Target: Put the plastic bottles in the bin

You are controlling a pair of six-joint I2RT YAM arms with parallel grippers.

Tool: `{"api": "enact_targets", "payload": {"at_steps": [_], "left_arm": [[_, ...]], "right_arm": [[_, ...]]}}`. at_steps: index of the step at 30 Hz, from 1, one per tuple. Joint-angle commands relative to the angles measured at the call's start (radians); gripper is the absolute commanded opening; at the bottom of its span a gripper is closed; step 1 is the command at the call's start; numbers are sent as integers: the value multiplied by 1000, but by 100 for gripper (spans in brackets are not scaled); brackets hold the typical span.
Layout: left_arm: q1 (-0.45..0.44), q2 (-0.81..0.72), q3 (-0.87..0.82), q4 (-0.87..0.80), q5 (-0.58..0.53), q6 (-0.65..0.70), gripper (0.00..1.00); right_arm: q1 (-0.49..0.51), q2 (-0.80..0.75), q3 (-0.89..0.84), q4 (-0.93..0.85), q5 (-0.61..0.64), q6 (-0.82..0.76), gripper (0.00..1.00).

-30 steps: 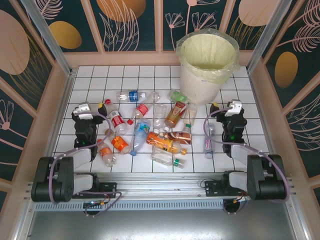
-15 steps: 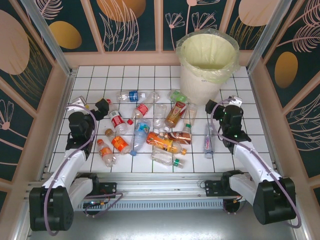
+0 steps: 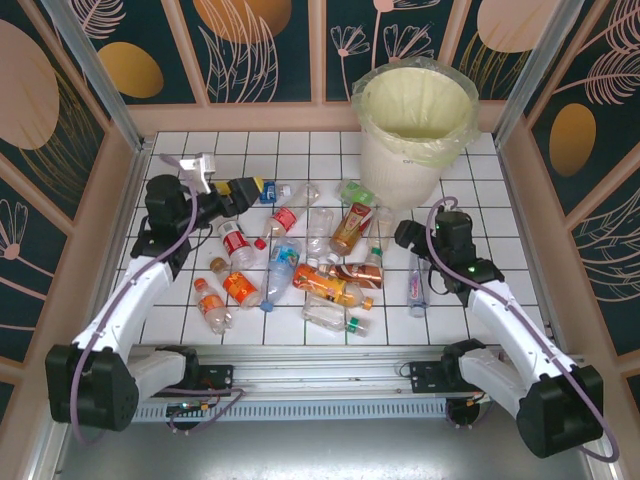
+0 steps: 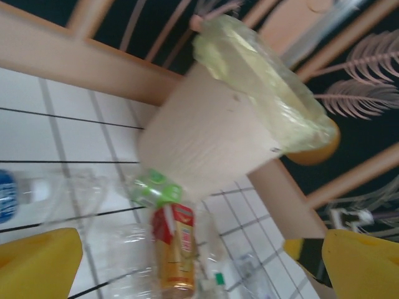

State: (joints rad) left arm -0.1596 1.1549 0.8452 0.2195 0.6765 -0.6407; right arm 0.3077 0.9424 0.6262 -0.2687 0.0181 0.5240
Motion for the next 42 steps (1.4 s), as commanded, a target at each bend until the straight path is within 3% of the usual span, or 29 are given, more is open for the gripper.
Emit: {"api": "enact_targets", "payload": {"at_steps": [1,11,17,25,42], "left_arm": [[-18,46,77,84,205,-19,98],[-105,199,312,79,286,61,98],[-139,173,234,128,308,91,98],[-148,110,207,52,261,165,98],[-149,100,205,19,241,187,99]], "right_arm": [[49,38,58,-51,-26,33,86],[177,284,148,-2,85,71,81],[198,445,232,0,123,67,80],[200,595,312,-12,173,62,77],[199,728,367,-7,220,41,74]]}}
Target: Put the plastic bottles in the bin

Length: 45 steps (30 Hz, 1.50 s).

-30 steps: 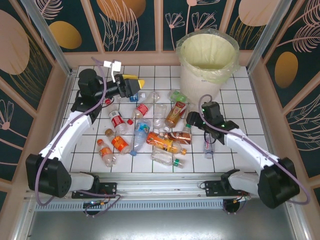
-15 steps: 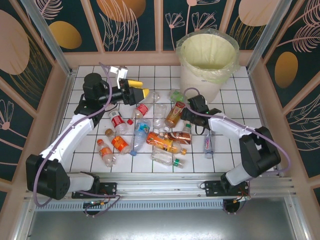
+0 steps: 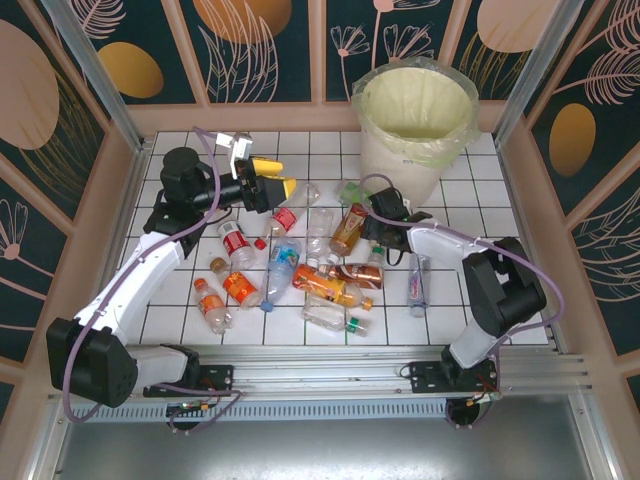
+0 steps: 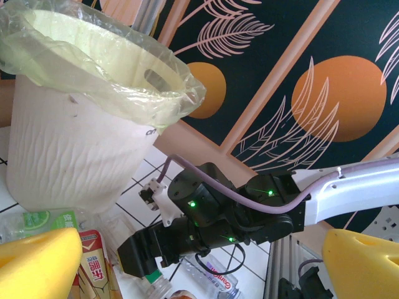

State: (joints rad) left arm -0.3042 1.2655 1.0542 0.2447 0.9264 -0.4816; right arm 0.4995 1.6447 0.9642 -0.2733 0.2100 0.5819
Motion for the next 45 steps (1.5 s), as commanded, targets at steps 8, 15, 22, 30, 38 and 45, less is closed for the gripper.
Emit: {"api": "enact_targets", "payload": {"at_steps": [8,15,22,30,38,45], "left_arm": [[-5,-5,-6,-13,-11,29,98],[-5,0,-6,-14,-9,32,99],[-6,-12,-20,-1,-5,47,98],[-5,-18,-40,21,-20,51,99],[-4,-46,-47,24,-43,60,98],[-4,-70,-54,31,-64,60,99]], "right_arm": [[5,69,51,4,40,-45,72],[7,23,39,8,78,-95,64],[23,-82,9,2,83,-250,64],[40,-246,2,-102,4,-356,61],[72,-409,26,-94,-225,-366,56],[70,-439,158,-62,-352,-368,57]]}}
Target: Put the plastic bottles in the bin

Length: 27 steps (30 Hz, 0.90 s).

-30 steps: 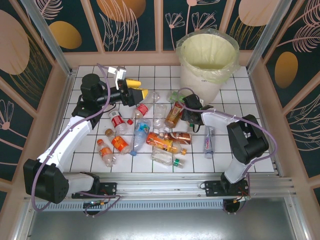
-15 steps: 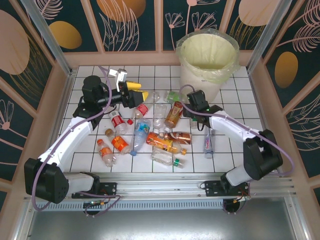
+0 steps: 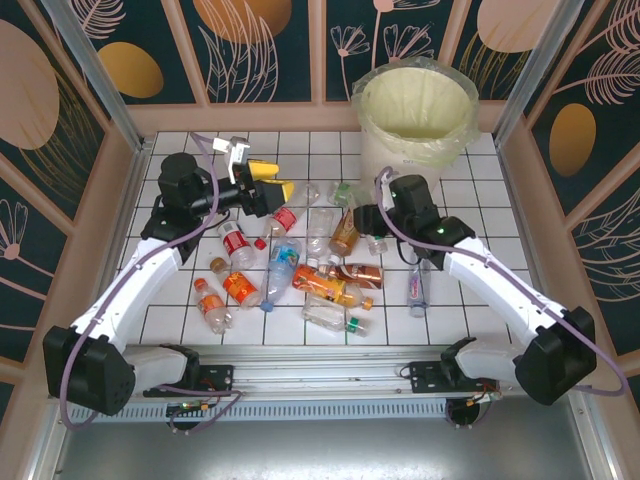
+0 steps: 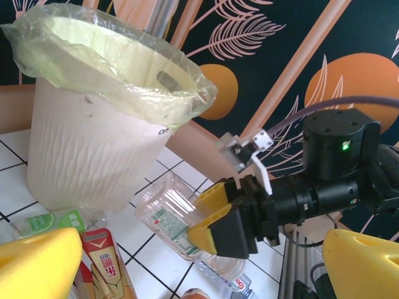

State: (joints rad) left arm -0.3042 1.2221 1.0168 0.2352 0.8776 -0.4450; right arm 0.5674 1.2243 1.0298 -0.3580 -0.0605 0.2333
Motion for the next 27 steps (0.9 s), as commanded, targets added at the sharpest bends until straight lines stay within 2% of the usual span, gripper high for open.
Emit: {"api": "enact_targets", "payload": {"at_steps": [1,10,18,27], "left_arm": [[-5,-29,-19,46,-17,22,99],[-6,-47,-14,36,-19,28,99],[-5,-60,-20,53,-6,22,99],[-5,-72,-31,69,-4,23,99]], "right_arm": [[3,-12,123,21,-77,-23,57],[-15,96,381,34,-81,-74,57],[-135,163,513,118,-36,-91,56],[-266,234,582,220,-58,-53,56]]}}
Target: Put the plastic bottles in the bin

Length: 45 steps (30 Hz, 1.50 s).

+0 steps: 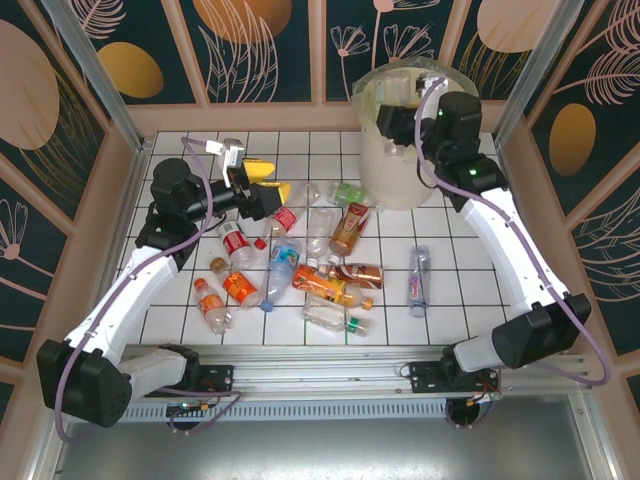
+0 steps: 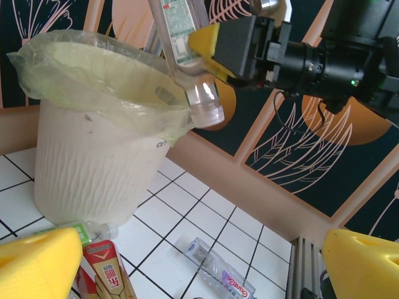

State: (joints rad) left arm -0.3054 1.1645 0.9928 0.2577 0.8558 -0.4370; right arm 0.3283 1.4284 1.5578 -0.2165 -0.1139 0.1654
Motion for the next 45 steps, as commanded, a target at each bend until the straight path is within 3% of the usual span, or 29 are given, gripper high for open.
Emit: {"api": "enact_targets", "payload": {"at_steps": [1,13,20,39,45], "left_arm": [[-4,-12,-6,46,19,14,99],[-5,-2,-3,35,22,24,98],[-6,-5,-4,32,21,27,99],[-20,5,0,8,13,51,99],[-22,0,-3,14,22,60,99]], "right_arm": [[-37,44,68,85,-1,19,56],[-102,223,222,108,102,-3,55],[-114,366,402,-64,163,-52,55],[-182,603,658,-385,134,-13,55],[-188,647,670,-435,134,12,55]]}}
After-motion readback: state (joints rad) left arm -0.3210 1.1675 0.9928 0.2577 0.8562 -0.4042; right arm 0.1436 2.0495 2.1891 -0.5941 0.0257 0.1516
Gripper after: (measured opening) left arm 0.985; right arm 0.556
